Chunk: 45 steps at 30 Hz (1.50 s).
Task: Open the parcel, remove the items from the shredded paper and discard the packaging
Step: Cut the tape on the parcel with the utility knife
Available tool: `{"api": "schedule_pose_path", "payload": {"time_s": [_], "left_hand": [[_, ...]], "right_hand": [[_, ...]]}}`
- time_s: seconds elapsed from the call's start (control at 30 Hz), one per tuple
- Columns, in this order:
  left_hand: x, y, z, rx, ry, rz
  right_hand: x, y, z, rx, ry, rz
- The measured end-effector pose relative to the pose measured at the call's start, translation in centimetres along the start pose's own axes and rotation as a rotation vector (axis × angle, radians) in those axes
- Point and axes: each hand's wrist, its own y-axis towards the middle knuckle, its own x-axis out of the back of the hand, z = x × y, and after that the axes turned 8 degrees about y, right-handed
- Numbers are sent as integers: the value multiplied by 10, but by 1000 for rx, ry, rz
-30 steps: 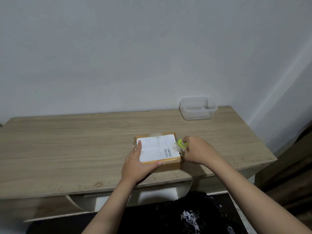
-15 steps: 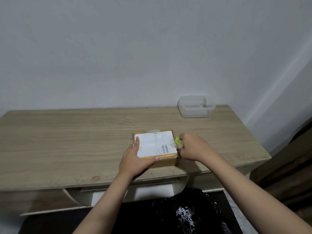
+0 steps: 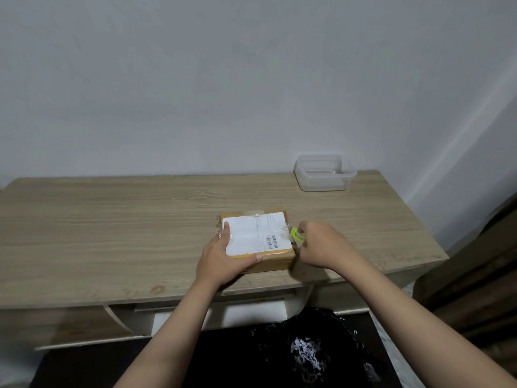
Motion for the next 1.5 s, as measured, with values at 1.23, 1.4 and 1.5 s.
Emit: {"api": "schedule_pose_path", "payload": {"time_s": [1.23, 1.4, 1.5], "left_hand": [[14, -12, -12, -20, -119, 43], [19, -13, -13, -27, -135, 63], [21, -12, -11, -37, -137, 73]], "right_hand": [[-24, -31, -57, -50, 589, -379], [-33, -26, -58, -59, 769, -402], [-34, -24, -55, -75, 879, -404]]}}
